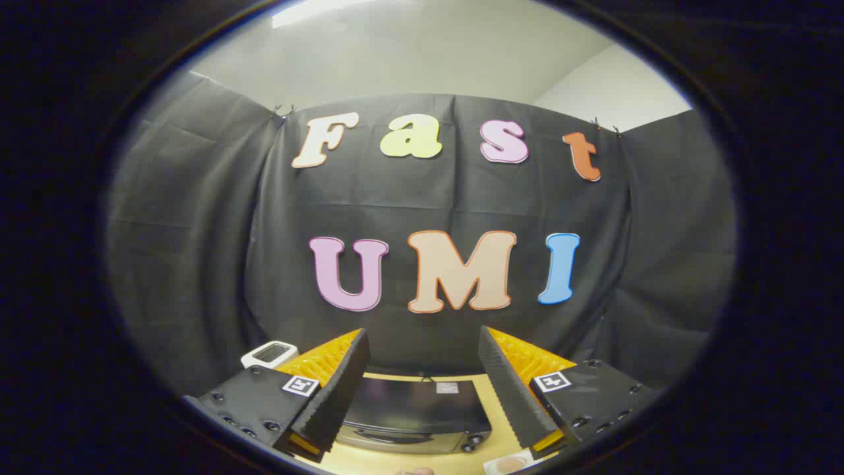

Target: Open the toaster oven, put the food inside, and close the toaster oven door.

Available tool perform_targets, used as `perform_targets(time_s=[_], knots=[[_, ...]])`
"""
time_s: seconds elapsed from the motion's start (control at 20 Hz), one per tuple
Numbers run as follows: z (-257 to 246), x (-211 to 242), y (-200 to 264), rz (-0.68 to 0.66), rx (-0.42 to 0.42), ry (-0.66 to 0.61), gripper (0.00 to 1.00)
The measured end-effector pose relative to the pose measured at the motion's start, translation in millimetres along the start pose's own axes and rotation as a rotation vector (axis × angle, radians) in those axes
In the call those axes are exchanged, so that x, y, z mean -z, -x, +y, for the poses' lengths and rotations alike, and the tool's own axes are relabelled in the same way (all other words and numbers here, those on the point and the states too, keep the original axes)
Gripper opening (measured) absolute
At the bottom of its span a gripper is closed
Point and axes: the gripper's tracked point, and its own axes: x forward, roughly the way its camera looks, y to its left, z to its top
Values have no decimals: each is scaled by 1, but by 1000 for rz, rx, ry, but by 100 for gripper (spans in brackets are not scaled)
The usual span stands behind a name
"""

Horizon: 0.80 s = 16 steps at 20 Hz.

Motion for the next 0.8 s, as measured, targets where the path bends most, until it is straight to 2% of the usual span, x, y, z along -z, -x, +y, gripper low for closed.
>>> perform_targets(time_s=[0.4,0.65,0.8], knots=[[8,-9,-8,-23,38,-70,100],[4,-5,-14,-29,55,-61,100],[10,3,-22,-51,18,-79,100]])
